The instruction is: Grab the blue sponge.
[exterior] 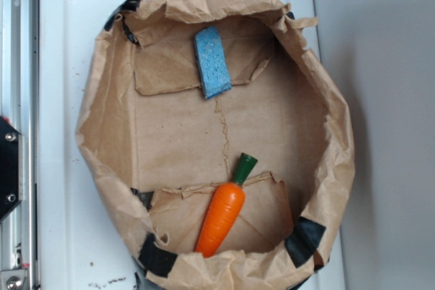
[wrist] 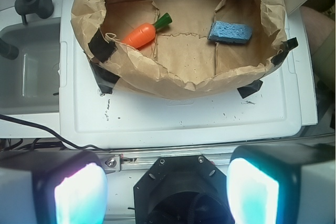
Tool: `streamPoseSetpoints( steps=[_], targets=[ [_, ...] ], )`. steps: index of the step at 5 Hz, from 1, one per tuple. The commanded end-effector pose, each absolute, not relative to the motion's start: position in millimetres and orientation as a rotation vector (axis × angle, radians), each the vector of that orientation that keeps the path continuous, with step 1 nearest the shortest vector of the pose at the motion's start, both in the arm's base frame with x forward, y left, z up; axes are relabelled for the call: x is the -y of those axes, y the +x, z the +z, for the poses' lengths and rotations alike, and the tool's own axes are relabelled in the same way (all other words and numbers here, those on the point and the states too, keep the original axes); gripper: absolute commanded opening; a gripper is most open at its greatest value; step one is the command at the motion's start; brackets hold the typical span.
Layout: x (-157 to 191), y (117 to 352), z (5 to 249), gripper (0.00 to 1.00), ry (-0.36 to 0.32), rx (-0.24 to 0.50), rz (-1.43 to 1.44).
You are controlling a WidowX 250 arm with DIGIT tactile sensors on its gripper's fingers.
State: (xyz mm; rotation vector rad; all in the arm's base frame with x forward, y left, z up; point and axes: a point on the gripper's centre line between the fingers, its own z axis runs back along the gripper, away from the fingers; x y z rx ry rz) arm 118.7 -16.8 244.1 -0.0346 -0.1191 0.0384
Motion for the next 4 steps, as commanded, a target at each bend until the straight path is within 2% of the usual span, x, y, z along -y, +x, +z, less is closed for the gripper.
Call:
streamPoseSetpoints(
  steps=[1, 2, 3, 4],
  targets=[
    [17, 119, 244, 1.00, -0.035, 0.119, 0.038],
    [19, 141, 242, 1.00, -0.058, 0.112, 0.065],
    [19, 171, 229, 1.00, -0.053, 0.119, 0.139],
    [11, 189, 200, 1.00, -0.043, 0.143, 0.246]
  ],
)
